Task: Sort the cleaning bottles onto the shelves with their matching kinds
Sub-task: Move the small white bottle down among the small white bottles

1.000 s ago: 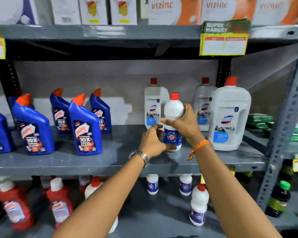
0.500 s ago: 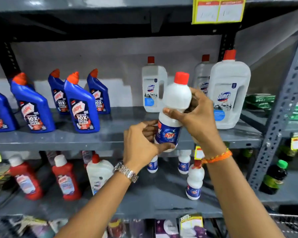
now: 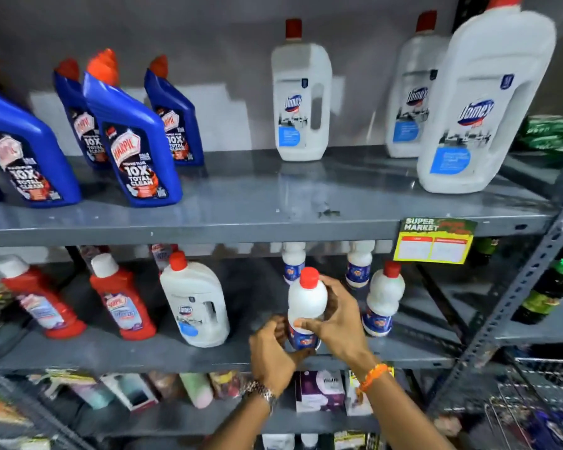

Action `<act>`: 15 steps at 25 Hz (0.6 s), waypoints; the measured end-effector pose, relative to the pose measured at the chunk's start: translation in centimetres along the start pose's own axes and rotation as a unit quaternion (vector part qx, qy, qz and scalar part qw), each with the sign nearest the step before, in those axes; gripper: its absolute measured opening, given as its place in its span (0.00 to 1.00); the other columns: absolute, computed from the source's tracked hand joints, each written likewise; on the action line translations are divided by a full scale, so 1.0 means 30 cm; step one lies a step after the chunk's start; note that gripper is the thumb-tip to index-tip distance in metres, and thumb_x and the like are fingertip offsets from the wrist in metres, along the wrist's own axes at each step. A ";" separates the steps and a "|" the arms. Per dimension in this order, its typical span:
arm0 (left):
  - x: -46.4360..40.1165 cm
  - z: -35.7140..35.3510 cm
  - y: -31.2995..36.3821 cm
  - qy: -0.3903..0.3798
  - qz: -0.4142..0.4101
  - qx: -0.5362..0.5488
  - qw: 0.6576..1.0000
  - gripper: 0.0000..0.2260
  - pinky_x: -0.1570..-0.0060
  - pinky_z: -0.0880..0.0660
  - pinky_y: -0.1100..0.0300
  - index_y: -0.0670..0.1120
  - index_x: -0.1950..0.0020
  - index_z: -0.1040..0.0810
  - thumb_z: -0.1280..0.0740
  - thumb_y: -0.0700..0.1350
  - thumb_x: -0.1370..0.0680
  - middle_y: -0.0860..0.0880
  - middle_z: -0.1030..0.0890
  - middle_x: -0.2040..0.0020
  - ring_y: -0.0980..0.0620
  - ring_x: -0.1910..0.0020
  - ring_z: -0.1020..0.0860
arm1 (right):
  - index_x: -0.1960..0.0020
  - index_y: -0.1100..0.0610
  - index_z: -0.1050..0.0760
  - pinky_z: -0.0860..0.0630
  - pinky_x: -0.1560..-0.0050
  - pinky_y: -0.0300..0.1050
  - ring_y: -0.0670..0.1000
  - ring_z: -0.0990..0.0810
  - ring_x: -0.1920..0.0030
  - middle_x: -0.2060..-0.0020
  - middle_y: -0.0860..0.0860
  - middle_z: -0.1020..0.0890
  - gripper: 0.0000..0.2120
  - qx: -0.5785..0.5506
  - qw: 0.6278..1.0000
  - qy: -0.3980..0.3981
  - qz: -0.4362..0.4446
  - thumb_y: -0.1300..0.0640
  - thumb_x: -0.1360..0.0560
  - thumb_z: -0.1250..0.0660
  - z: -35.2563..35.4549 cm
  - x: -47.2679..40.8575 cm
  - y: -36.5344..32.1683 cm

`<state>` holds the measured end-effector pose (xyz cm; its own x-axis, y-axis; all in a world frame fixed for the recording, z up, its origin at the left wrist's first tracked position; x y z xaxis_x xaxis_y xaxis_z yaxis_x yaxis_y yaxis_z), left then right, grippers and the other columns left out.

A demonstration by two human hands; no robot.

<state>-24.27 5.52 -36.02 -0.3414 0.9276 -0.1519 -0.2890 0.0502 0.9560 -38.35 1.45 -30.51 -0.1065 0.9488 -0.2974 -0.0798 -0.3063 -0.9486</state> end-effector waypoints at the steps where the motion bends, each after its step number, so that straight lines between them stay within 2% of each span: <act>1: -0.038 -0.021 -0.042 0.001 0.013 -0.005 1.000 0.28 0.55 0.14 0.51 0.55 0.52 0.19 0.14 0.39 0.45 0.52 0.11 0.56 0.51 0.56 0.12 | 0.37 0.54 0.24 0.18 0.38 0.53 0.55 0.16 0.40 0.42 0.54 0.15 0.40 0.001 1.000 -0.007 -0.015 0.75 0.44 0.18 -0.017 -0.036 0.051; 2: -0.072 -0.039 -0.078 0.002 0.022 -0.013 1.000 0.27 0.57 0.15 0.57 0.55 0.53 0.20 0.14 0.38 0.45 0.54 0.12 0.57 0.51 0.56 0.12 | 0.37 0.57 0.25 0.19 0.38 0.53 0.57 0.16 0.40 0.42 0.56 0.16 0.39 0.009 0.999 -0.014 -0.027 0.75 0.44 0.18 -0.033 -0.069 0.097; 4: -0.126 -0.071 -0.133 0.008 0.020 -0.051 0.998 0.24 0.64 0.23 0.75 0.53 0.56 0.22 0.14 0.40 0.45 0.59 0.15 0.61 0.63 0.60 0.14 | 0.37 0.56 0.26 0.19 0.38 0.50 0.58 0.16 0.40 0.42 0.56 0.16 0.38 0.029 0.998 -0.025 -0.049 0.75 0.43 0.19 -0.056 -0.117 0.172; 5: -0.146 -0.078 -0.148 0.012 0.016 -0.073 0.997 0.24 0.66 0.27 0.78 0.52 0.56 0.22 0.15 0.41 0.45 0.60 0.17 0.62 0.68 0.62 0.17 | 0.36 0.55 0.26 0.19 0.37 0.51 0.58 0.17 0.40 0.42 0.56 0.16 0.38 0.036 0.998 -0.026 -0.054 0.74 0.43 0.19 -0.064 -0.134 0.194; 7: -0.170 -0.085 -0.176 0.017 0.019 -0.103 0.994 0.22 0.64 0.25 0.73 0.47 0.54 0.20 0.15 0.43 0.44 0.56 0.15 0.60 0.64 0.63 0.18 | 0.36 0.56 0.26 0.20 0.36 0.54 0.58 0.17 0.39 0.41 0.56 0.16 0.38 0.057 0.996 -0.025 -0.059 0.73 0.43 0.18 -0.075 -0.159 0.238; 8: -0.180 -0.085 -0.186 0.021 0.022 -0.109 0.994 0.23 0.60 0.20 0.64 0.45 0.52 0.19 0.15 0.43 0.43 0.52 0.13 0.57 0.59 0.60 0.17 | 0.36 0.54 0.26 0.20 0.36 0.55 0.57 0.16 0.39 0.42 0.54 0.16 0.38 0.068 0.996 -0.025 -0.059 0.71 0.42 0.18 -0.080 -0.170 0.254; 9: -0.192 -0.088 -0.196 0.025 0.025 -0.111 0.993 0.24 0.56 0.18 0.58 0.44 0.49 0.18 0.16 0.42 0.42 0.49 0.12 0.54 0.52 0.57 0.16 | 0.37 0.51 0.26 0.20 0.36 0.55 0.55 0.16 0.40 0.42 0.51 0.16 0.38 0.081 0.994 -0.027 -0.062 0.69 0.42 0.18 -0.086 -0.180 0.266; 10: -0.201 -0.091 -0.205 0.027 0.026 -0.106 0.994 0.24 0.55 0.17 0.57 0.42 0.47 0.18 0.17 0.39 0.40 0.48 0.12 0.52 0.50 0.55 0.16 | 0.37 0.47 0.27 0.20 0.35 0.54 0.51 0.17 0.41 0.43 0.47 0.16 0.37 0.093 0.993 -0.031 -0.066 0.68 0.41 0.18 -0.093 -0.189 0.270; 11: -0.210 -0.095 -0.212 0.028 0.029 -0.095 0.995 0.23 0.58 0.17 0.63 0.42 0.46 0.18 0.18 0.36 0.39 0.47 0.12 0.52 0.49 0.55 0.16 | 0.37 0.46 0.27 0.20 0.34 0.54 0.49 0.17 0.41 0.43 0.45 0.17 0.37 0.102 0.991 -0.037 -0.074 0.67 0.40 0.18 -0.098 -0.198 0.271; 13: -0.221 -0.100 -0.220 0.029 0.035 -0.080 0.996 0.23 0.65 0.24 0.76 0.41 0.46 0.18 0.18 0.33 0.39 0.50 0.14 0.53 0.52 0.57 0.17 | 0.33 0.48 0.28 0.21 0.33 0.56 0.51 0.19 0.38 0.39 0.47 0.18 0.38 0.110 0.989 -0.047 -0.088 0.66 0.38 0.18 -0.110 -0.212 0.273; 15: -0.222 -0.105 -0.221 0.027 0.031 -0.070 0.997 0.25 0.65 0.26 0.79 0.41 0.45 0.19 0.18 0.33 0.39 0.52 0.16 0.54 0.55 0.58 0.18 | 0.31 0.49 0.30 0.22 0.33 0.56 0.50 0.21 0.38 0.39 0.46 0.20 0.39 0.116 0.987 -0.055 -0.093 0.66 0.37 0.18 -0.110 -0.217 0.269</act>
<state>-22.88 -2.17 -42.14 -0.4092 0.9058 -0.1098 -0.3861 -0.0628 0.9203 -35.03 -6.93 -36.60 -0.1737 0.9802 -0.0946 -0.3317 -0.1487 -0.9316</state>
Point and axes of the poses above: each hand's wrist, its own x-axis away from the middle knuckle, its own z-axis out of the back of the hand, y = z × x, the point moved 1 cm from there along -x, towards the middle knuckle
